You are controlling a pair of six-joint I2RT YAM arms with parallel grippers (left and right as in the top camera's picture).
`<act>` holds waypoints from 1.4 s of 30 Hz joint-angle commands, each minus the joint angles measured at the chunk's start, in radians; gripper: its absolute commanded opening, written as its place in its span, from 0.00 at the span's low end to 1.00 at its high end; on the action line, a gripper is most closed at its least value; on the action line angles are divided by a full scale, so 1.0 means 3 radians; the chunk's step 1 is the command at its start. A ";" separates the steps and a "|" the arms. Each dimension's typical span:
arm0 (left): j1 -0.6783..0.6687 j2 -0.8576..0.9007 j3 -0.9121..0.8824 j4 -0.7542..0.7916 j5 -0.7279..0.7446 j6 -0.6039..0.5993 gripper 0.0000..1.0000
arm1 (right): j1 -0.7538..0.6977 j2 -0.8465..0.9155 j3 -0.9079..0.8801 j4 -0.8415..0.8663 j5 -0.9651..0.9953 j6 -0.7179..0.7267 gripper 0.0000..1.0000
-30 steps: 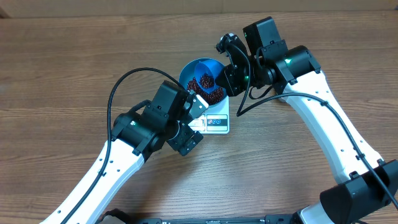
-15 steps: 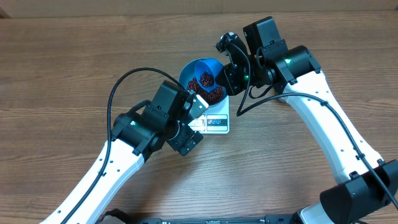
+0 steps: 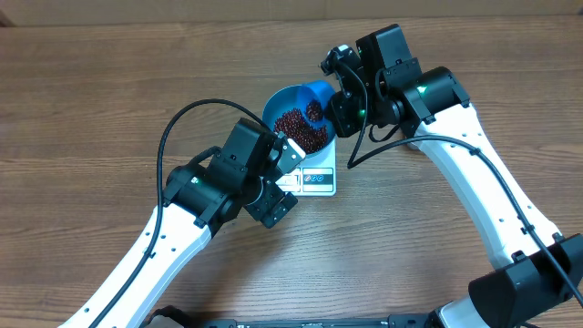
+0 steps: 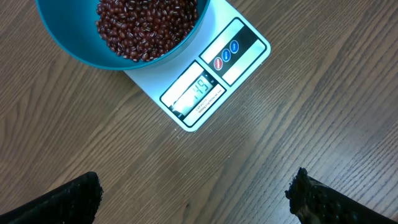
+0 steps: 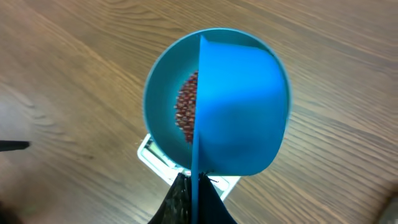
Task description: Scoop item into bowl and weigh 150g on scale
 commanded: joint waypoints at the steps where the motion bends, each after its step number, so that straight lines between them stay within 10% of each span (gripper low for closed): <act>1: 0.0018 -0.0010 -0.0024 0.0014 0.0051 0.0052 1.00 | 0.0022 0.0008 0.0109 0.0050 0.0217 -0.0038 0.04; 42: 0.0018 -0.0010 -0.0024 0.0014 0.0051 0.0051 0.99 | 0.0022 0.0008 0.0109 0.0056 0.0295 0.0258 0.04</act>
